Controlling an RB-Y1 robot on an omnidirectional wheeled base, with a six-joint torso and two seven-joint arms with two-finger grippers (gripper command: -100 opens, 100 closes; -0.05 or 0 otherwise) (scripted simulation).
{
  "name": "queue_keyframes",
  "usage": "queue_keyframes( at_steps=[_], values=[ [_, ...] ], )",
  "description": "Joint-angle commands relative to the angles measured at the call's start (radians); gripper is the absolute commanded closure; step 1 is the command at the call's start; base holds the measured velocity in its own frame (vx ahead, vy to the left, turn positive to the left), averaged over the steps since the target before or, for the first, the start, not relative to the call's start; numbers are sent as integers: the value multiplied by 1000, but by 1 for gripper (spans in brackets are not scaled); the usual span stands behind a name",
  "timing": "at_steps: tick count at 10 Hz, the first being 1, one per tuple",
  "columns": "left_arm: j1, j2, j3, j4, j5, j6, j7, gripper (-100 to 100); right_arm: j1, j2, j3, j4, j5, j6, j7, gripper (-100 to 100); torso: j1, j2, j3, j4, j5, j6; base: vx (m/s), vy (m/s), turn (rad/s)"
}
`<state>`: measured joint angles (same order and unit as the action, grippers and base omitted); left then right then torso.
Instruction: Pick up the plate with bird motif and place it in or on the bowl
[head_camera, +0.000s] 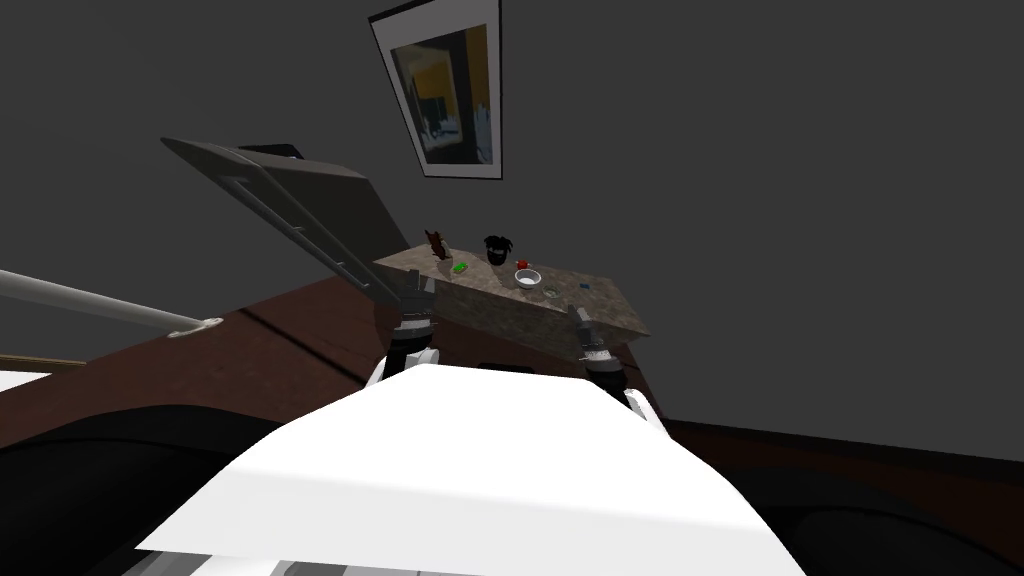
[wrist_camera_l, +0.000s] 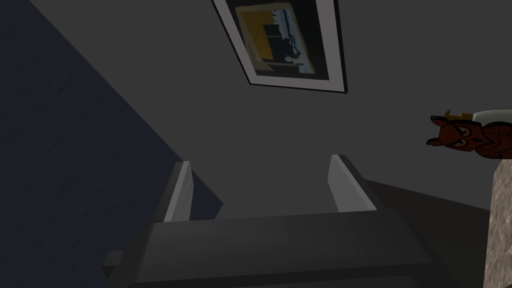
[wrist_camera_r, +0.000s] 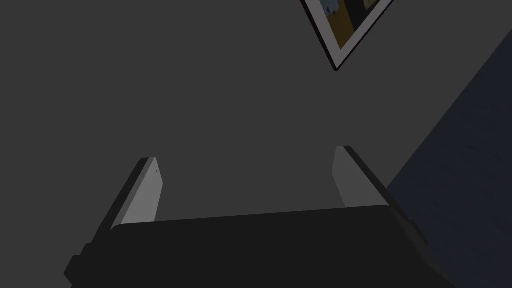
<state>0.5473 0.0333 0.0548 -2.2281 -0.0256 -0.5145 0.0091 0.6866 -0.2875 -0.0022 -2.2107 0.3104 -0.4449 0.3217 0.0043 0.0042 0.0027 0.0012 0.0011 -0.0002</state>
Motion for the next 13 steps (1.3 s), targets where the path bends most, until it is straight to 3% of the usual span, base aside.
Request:
queue_keyframes(
  at_steps=[1,6,13],
  values=[
    [0,0,0,0,0,0,0,0,23,-21,0,31,24,12,25,-100,0,0,0,0,0,0,-44,48,-24],
    [0,0,0,0,0,0,0,0,141,-112,0,130,141,73,144,-100,-4,-5,-3,-1,-1,0,-9,27,8],
    [0,0,0,0,0,0,0,0,141,-112,0,130,141,73,144,-100,-3,-6,-3,-1,-1,0,-2,-2,-5]
  ],
)
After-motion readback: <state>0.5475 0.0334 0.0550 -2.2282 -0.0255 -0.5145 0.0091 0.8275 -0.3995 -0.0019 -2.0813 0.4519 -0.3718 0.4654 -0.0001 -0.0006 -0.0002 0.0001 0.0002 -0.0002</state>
